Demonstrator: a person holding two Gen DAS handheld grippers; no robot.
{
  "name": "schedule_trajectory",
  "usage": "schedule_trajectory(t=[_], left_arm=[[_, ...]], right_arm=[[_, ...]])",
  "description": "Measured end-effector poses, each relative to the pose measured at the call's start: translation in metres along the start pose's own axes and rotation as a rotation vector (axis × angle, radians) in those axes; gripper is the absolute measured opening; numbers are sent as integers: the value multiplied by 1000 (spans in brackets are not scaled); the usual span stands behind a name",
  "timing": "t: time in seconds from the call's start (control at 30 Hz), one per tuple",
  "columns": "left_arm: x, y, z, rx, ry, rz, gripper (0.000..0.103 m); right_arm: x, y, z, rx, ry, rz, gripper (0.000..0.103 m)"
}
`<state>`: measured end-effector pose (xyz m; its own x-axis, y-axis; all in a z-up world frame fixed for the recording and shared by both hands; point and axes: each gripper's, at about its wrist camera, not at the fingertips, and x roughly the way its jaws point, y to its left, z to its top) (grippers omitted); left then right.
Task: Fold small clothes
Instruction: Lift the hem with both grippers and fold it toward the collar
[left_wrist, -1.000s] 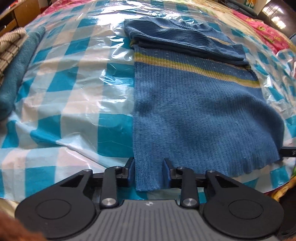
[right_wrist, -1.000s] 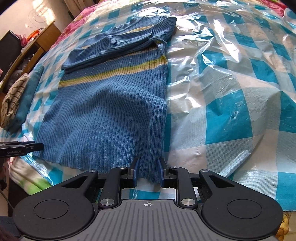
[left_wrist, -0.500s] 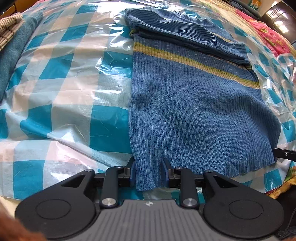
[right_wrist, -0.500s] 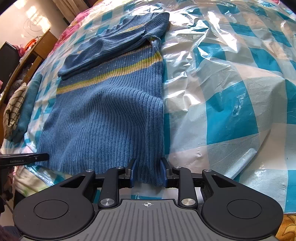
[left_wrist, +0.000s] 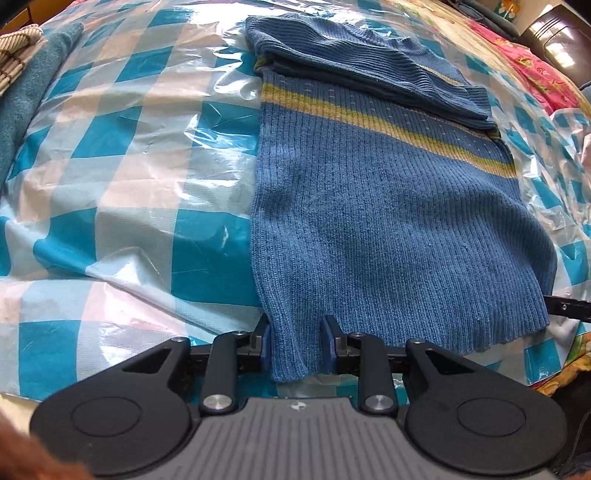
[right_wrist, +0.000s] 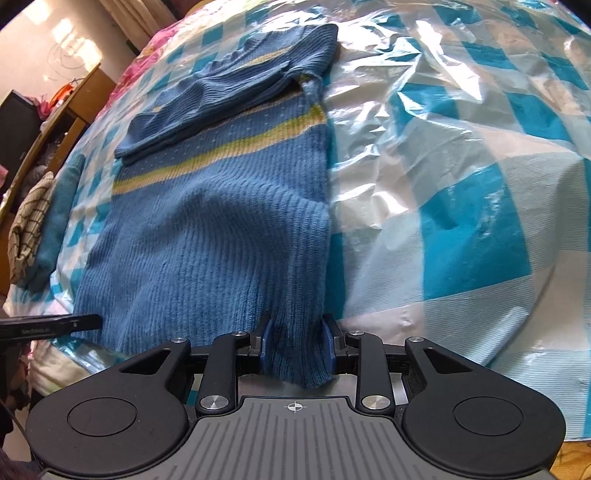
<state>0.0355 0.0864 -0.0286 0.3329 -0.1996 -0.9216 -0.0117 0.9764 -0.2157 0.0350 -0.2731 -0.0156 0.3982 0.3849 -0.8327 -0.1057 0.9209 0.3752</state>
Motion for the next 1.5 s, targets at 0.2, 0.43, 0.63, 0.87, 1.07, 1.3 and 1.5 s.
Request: schedule_trajectory(t=[0.2, 0.43, 0.63, 0.87, 1.07, 1.3, 1.5], left_arm=[[-9, 13, 2, -72, -36, -82, 12], [-17, 20, 10, -148, -84, -201, 11], [-27, 27, 28, -213, -136, -303, 10], [-46, 35, 74, -273, -257, -432, 10], [-55, 46, 136, -278, -381, -420, 10], [-19, 60, 209, -305, -428, -358, 10], [35, 68, 241, -353, -388, -300, 10]], right_arm=[[-14, -1, -1, 54, -18, 100, 9], [-31, -3, 10, 183, -92, 297, 4], [-44, -1, 29, 251, -174, 410, 4], [-54, -3, 75, 320, -311, 521, 4], [-50, -7, 140, 341, -434, 533, 4], [-3, -25, 218, 413, -459, 449, 4], [62, -33, 253, 458, -399, 340, 4]])
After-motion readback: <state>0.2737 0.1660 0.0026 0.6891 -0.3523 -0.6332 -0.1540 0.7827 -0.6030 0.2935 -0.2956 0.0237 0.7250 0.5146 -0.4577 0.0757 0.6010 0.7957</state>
